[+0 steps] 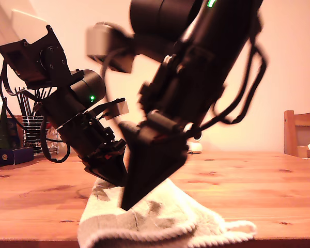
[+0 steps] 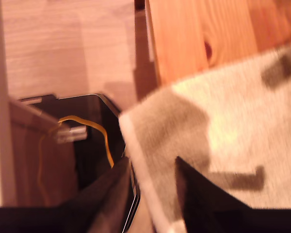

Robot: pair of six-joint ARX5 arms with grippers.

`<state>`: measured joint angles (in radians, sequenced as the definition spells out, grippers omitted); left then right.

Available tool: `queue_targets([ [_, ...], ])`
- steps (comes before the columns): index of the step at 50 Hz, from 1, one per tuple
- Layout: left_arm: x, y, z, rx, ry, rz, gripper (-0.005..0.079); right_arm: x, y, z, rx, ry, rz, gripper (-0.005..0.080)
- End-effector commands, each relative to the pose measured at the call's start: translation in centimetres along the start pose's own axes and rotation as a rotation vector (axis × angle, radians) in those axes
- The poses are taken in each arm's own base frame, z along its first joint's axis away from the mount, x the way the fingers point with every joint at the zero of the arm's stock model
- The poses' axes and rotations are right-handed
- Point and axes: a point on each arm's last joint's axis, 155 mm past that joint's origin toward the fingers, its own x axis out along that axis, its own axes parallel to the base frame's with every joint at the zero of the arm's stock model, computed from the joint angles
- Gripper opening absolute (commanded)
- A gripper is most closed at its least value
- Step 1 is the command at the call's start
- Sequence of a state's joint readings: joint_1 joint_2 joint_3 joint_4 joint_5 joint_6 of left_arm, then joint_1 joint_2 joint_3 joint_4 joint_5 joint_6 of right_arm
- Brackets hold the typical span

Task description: Fold the tea towel in front of you. After folding it, place it to the left side.

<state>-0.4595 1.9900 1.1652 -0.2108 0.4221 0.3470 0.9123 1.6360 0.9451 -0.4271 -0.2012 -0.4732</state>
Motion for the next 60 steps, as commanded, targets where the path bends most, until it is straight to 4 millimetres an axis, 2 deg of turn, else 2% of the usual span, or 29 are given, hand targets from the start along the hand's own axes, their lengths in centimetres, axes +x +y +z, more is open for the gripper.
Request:
queue_targets([
  [1,2.1,-1.4,-3.5,-0.038,0.091,-0.064,-0.0024,0.6,0.6,-0.9,-0.024,0.039,0.017,0.0346],
  [5,2.2,-2.1,-3.5,-0.043,0.091,-0.087,-0.0024,0.6,1.1,-1.6,-0.075,0.079,0.019,0.0398],
  [9,2.3,-2.3,-3.4,-0.036,0.089,-0.091,-0.0024,0.7,1.1,-1.9,-0.119,0.105,-0.002,0.0407],
  [23,2.4,-2.4,-2.9,-0.021,0.073,-0.088,-0.0024,1.3,1.3,-1.6,-0.209,0.114,-0.021,0.0462],
  [36,2.3,0.2,-1.1,0.002,0.009,0.014,-0.0024,1.6,1.2,-1.6,-0.227,0.129,-0.046,0.0462],
  [46,2.2,1.8,-0.8,-0.010,-0.003,0.085,-0.0024,1.6,0.5,-0.7,-0.242,0.102,-0.089,0.0464],
  [60,2.9,2.8,-1.2,-0.039,-0.002,0.118,-0.0024,1.9,-0.1,-0.3,-0.266,0.091,-0.114,0.0464],
])
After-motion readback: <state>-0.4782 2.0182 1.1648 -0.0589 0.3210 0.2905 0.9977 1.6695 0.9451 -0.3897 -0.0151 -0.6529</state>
